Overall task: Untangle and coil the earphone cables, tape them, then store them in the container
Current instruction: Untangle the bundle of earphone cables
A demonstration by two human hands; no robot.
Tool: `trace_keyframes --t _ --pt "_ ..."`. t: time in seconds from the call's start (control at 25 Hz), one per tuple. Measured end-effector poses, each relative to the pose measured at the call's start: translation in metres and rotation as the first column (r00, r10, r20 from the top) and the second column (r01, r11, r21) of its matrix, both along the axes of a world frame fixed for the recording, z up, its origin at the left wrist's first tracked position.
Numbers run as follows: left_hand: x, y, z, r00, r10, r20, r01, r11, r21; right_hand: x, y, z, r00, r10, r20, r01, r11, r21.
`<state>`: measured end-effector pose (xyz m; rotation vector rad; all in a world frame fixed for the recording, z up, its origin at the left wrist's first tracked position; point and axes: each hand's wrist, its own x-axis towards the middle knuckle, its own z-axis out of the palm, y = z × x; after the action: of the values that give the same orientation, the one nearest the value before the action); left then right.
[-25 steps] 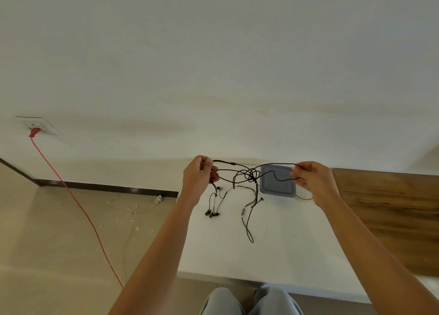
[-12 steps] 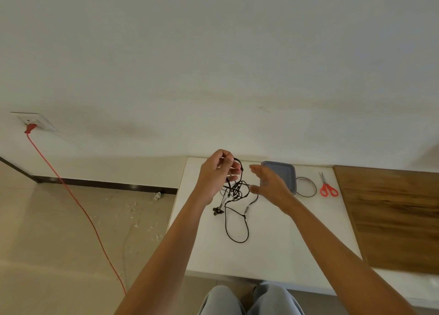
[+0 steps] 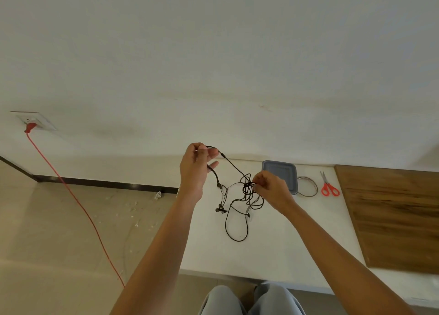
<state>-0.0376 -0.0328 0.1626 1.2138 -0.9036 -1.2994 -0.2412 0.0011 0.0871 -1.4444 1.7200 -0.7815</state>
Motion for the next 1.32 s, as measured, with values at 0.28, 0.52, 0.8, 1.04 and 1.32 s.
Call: trace_keyframes --t 0.28,0.52,0.8,1.04,1.32 --pt "0.003 -0.001 -0.016 0.992 0.129 -0.008 -0.129 0.991 0.043 -0.012 0.006 0.007 0.929 -0.173 0.328 0.167 0.985 0.047" --pt "-0.017 0.01 -0.025 0.722 -0.379 0.579 0.404 0.91 0.092 -0.007 0.002 0.036 0.937 -0.009 0.35 0.04 0.996 -0.08" --pt "-0.043 0.013 -0.019 0.654 -0.341 0.676 0.423 0.905 0.047 -0.006 -0.005 0.048 0.978 -0.013 0.21 0.049 0.984 -0.17" --pt "-0.041 0.011 -0.025 0.743 -0.312 0.592 0.361 0.932 0.037 -0.001 -0.003 0.056 0.988 0.027 0.153 0.001 0.984 -0.179" --pt "-0.031 0.001 -0.023 0.758 -0.426 0.494 0.425 0.897 0.122 -0.01 -0.002 0.054 0.946 -0.036 0.322 0.053 0.998 -0.043"
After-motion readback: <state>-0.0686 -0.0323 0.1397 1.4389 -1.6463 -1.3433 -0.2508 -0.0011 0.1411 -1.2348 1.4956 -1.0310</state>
